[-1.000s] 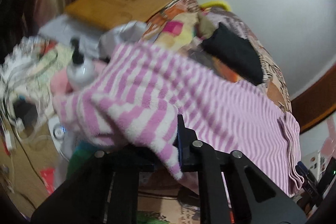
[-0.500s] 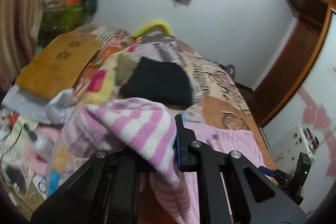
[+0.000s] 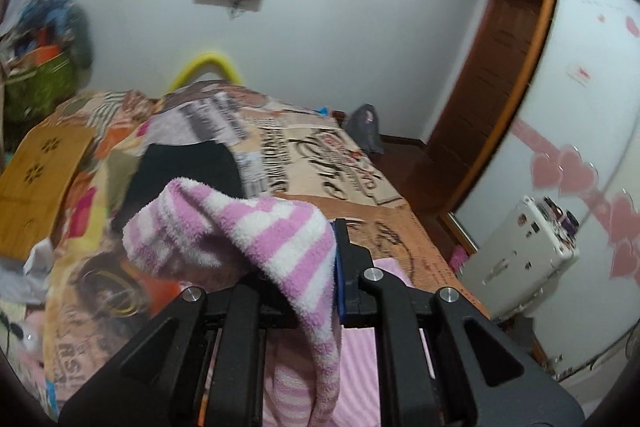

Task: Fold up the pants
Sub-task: 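Grasp the pants end with the left tool and lift it up, then fold the held pants end over the pants with the left tool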

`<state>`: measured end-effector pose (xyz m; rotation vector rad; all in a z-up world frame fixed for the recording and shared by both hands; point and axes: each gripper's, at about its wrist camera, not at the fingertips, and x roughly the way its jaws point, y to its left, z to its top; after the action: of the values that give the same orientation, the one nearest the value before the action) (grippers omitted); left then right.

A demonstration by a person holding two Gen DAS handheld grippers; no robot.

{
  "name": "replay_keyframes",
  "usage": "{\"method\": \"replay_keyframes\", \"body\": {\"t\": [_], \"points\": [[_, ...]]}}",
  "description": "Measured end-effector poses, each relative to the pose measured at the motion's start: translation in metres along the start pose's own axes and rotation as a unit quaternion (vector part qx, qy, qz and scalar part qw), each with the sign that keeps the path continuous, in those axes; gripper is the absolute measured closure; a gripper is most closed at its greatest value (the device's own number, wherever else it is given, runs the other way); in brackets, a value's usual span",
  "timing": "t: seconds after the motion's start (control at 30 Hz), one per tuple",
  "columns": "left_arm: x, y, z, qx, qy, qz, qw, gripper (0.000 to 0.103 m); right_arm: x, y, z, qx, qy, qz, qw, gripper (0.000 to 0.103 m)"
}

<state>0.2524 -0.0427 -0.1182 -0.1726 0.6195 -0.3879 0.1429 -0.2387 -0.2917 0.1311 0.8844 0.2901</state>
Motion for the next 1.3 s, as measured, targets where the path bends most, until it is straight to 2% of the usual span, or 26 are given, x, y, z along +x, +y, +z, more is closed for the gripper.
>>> {"method": "replay_keyframes", "body": {"t": [0.3, 0.4, 0.63, 0.73, 0.87, 1.0, 1.13, 1.3], "points": [[0.038, -0.076, -0.001, 0.049, 0.032, -0.061, 0.9964, 0.092, 0.002, -0.003, 0.001, 0.004, -0.011, 0.024, 1.000, 0.032], [0.055, -0.102, -0.013, 0.073, 0.054, -0.065, 0.9937, 0.092, 0.002, -0.006, 0.000, 0.009, -0.014, 0.031, 0.999, 0.032], [0.080, -0.150, -0.049, 0.116, 0.105, -0.105, 0.9821, 0.092, 0.002, -0.005, -0.004, 0.017, -0.022, 0.036, 0.999, 0.032], [0.090, -0.164, -0.066, 0.134, 0.124, -0.104, 0.9777, 0.092, -0.005, -0.007, -0.004, 0.020, -0.023, 0.034, 0.999, 0.034], [0.102, -0.169, -0.089, 0.148, 0.156, -0.109, 0.9705, 0.092, -0.035, -0.025, -0.011, 0.034, -0.040, 0.000, 0.999, 0.034], [0.111, -0.172, -0.112, 0.153, 0.186, -0.115, 0.9637, 0.092, -0.069, -0.058, -0.023, 0.078, -0.056, -0.037, 0.995, 0.034], [0.119, -0.177, -0.142, 0.170, 0.214, -0.104, 0.9561, 0.092, -0.091, -0.078, -0.029, 0.096, -0.066, -0.079, 0.990, 0.034], [0.123, -0.179, -0.163, 0.182, 0.226, -0.092, 0.9526, 0.090, -0.101, -0.084, -0.027, 0.110, -0.078, -0.091, 0.987, 0.034]]}}
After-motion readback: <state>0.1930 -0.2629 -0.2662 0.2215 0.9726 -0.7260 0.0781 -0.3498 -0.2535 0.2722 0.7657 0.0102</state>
